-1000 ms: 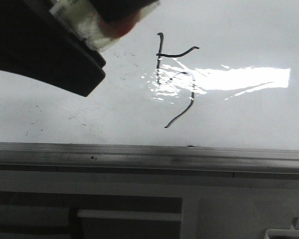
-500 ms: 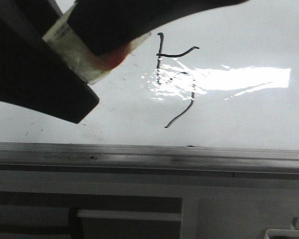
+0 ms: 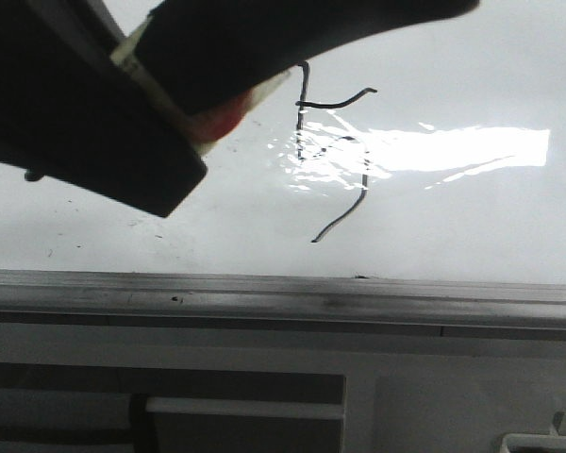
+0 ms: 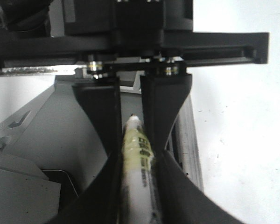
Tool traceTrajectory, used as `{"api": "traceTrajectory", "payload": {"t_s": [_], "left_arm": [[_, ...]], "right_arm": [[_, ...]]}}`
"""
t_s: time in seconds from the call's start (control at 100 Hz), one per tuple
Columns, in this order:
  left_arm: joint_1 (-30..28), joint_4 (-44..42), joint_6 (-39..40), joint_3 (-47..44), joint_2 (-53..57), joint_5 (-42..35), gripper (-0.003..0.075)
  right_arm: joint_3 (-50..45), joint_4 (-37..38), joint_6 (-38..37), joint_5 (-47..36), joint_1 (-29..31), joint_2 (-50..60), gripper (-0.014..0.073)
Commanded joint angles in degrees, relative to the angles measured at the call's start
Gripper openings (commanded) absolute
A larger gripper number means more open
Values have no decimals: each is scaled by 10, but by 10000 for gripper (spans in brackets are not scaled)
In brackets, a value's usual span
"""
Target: Write number 5 on whiteboard
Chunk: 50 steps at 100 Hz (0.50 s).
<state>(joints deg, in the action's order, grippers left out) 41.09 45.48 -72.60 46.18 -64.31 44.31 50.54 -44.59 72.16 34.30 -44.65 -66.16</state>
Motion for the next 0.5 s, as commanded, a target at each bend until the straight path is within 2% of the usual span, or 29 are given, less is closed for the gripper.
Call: {"api": "traceTrajectory", "payload": {"t_s": [0.0, 0.22, 0.29, 0.36, 0.49], "left_arm": [[0, 43, 15, 22, 10, -45, -20], [0, 43, 15, 22, 10, -36, -20], [0, 43, 15, 22, 10, -30, -20], [0, 43, 15, 22, 10, -26, -20], [0, 43, 15, 22, 10, -18, -20]], "right_arm": [[15, -18, 0, 7, -1, 6, -43], [15, -19, -1, 10, -1, 6, -41], [15, -19, -1, 10, 1, 6, -14], [15, -19, -1, 10, 1, 6, 79], [15, -19, -21, 9, 1, 8, 378]]}}
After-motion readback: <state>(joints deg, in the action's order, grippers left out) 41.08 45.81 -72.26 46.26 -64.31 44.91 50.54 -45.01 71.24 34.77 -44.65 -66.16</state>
